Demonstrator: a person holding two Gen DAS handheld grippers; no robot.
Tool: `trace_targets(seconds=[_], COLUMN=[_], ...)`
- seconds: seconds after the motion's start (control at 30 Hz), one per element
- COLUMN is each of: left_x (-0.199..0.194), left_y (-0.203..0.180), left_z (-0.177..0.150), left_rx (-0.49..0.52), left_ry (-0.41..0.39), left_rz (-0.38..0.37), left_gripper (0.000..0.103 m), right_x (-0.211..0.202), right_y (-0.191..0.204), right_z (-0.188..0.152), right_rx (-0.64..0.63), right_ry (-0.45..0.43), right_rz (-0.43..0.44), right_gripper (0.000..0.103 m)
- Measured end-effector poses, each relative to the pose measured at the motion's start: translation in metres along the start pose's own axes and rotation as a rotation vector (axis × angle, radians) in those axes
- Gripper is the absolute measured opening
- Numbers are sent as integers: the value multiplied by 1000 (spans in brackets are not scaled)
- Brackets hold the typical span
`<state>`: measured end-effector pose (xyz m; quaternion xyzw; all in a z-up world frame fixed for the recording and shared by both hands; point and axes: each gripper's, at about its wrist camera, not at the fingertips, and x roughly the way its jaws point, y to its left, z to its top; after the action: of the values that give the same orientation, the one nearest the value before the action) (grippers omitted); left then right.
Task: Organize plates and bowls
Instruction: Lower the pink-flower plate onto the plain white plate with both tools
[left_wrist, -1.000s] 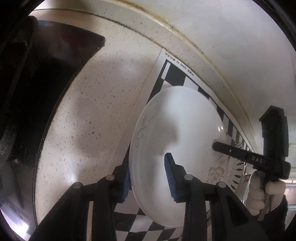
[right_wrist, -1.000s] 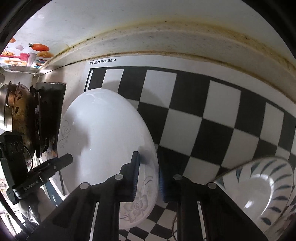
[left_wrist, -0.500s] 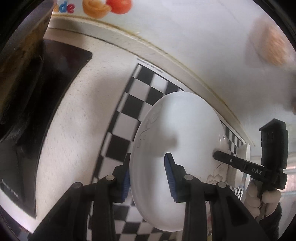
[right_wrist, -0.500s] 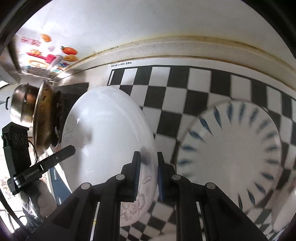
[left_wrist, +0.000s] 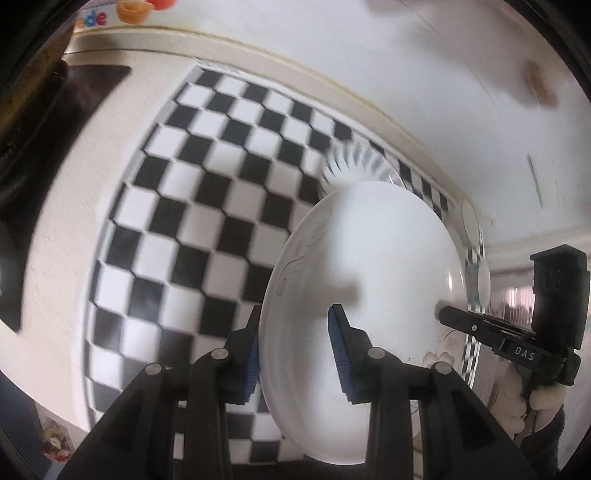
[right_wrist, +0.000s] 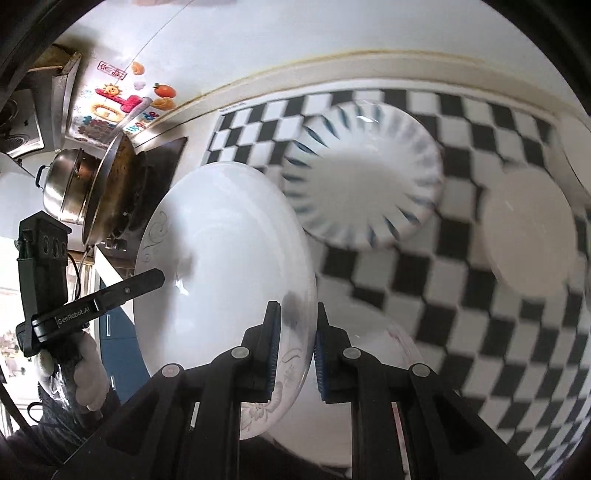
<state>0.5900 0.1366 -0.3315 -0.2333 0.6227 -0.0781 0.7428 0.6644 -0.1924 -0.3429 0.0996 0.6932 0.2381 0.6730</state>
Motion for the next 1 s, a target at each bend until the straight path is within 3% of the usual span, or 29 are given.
trace_targets(seconds=[0.2,0.37,0.77,1.0], left_x=[30,53,86,91], left_y=[-25,-47,-63,-64], left_z=[-33,-53,-71,-69], left_rx=[37,103,201,190], left_ry=[66,119,186,200], left_rz=[13,78,243,297], left_gripper=[30,30,31,32], right_x=[3,19,40,42], right_y=[-50,-82,-91,-87], right_z=[-57,-88,-96,-92], right_rx=[75,118,113,133], right_ry=[20,51,64,93], right_rz=[5,2,-44,-61], right_gripper=[18,18,18,18])
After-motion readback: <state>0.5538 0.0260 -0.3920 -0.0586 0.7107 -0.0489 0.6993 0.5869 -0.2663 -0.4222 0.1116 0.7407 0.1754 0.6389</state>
